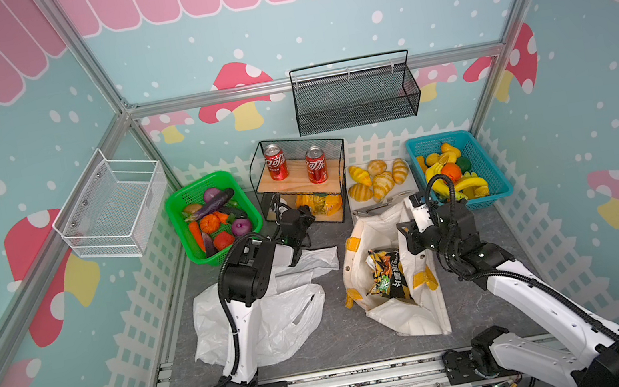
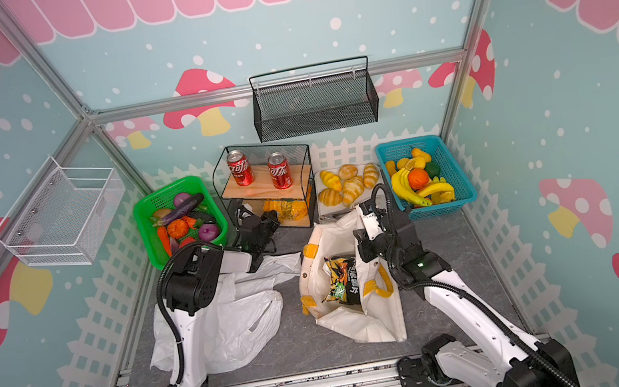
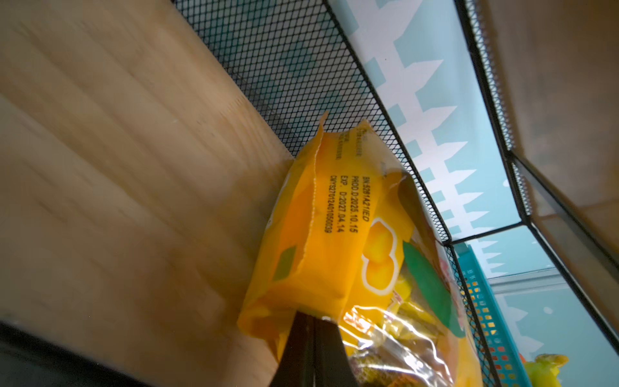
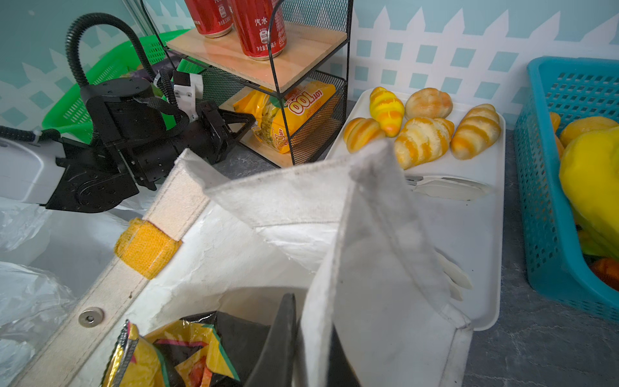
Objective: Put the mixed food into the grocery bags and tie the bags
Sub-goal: 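Close the left gripper on the yellow snack bag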
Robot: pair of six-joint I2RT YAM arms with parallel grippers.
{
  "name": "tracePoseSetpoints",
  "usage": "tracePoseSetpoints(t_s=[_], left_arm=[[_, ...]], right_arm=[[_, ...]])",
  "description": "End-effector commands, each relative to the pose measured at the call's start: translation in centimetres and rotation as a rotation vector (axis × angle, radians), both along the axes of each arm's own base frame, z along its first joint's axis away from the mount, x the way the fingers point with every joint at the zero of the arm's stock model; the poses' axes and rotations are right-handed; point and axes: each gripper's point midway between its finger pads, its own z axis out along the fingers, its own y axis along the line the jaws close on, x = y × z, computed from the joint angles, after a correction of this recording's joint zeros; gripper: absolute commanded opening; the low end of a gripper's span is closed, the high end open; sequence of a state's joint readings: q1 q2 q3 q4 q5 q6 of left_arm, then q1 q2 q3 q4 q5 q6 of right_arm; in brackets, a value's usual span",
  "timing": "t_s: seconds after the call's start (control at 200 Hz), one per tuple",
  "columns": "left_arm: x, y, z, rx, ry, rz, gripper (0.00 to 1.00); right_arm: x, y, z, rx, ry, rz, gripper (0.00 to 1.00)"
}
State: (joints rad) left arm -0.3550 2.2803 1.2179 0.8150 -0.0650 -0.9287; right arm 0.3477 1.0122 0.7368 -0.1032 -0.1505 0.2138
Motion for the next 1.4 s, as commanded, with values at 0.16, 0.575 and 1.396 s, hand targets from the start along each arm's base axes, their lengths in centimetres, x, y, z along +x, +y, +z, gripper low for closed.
tracePoseSetpoints(t_s=[0.16,0.575,1.396], left_arm=[[-3.1,1.2,8.2,0.002,-0.217,0.014,0.0],[-5.4,0.0,9.0,-0.034,-0.23,-0.114,0.0],[-4.9,4.5,1.3,0.013,0.054,0.015,0.76]], right_arm=[[0.1,0.0,0.6,0.005,-0.033,0.006,0.0],[0.3,0.2,0.8,0.014,-0.037,0.011,0.0],[0.2,0.3,-0.3,0.014,-0.022,0.016,0.0]])
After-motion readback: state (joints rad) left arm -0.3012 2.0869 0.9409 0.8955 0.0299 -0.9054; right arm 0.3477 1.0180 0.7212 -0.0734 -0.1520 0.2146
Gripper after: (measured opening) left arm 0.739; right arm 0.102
